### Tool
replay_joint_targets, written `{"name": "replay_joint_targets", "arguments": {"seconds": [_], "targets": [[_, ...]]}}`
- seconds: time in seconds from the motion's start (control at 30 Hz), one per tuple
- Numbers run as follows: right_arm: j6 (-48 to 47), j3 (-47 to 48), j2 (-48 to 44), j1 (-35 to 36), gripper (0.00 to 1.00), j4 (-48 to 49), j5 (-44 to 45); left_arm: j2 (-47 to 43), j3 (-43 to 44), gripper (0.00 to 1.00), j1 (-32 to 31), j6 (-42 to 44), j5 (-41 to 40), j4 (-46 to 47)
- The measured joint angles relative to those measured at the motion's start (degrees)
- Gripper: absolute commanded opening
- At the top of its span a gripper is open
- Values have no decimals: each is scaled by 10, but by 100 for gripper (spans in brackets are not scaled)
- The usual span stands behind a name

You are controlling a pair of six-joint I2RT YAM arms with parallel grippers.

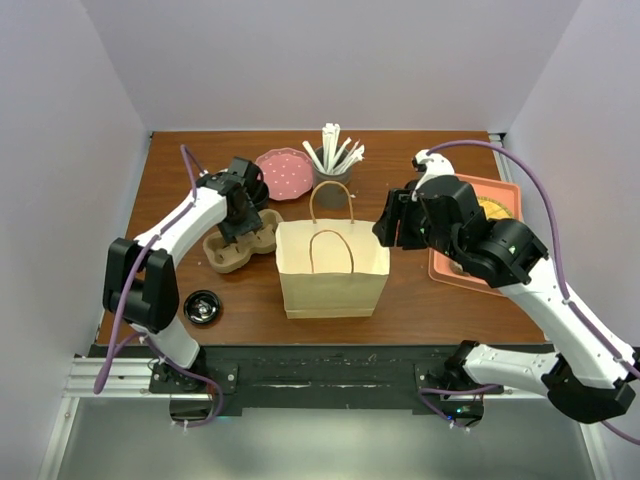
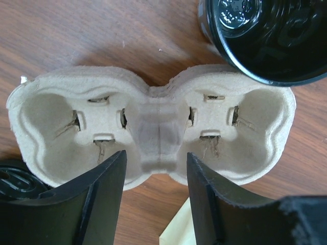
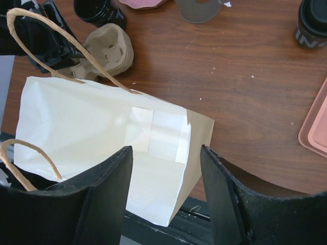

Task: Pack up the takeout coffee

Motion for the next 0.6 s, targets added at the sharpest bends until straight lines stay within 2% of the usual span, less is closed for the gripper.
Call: {"name": "replay_joint_targets", "arguments": {"seconds": [0.27, 0.6], "targets": [[-5, 0, -11, 0, 61, 0, 0, 10, -2, 59, 0, 11, -6, 9], [-13, 0, -23, 0, 61, 0, 1, 30, -10, 50, 0, 13, -7, 24]]}}
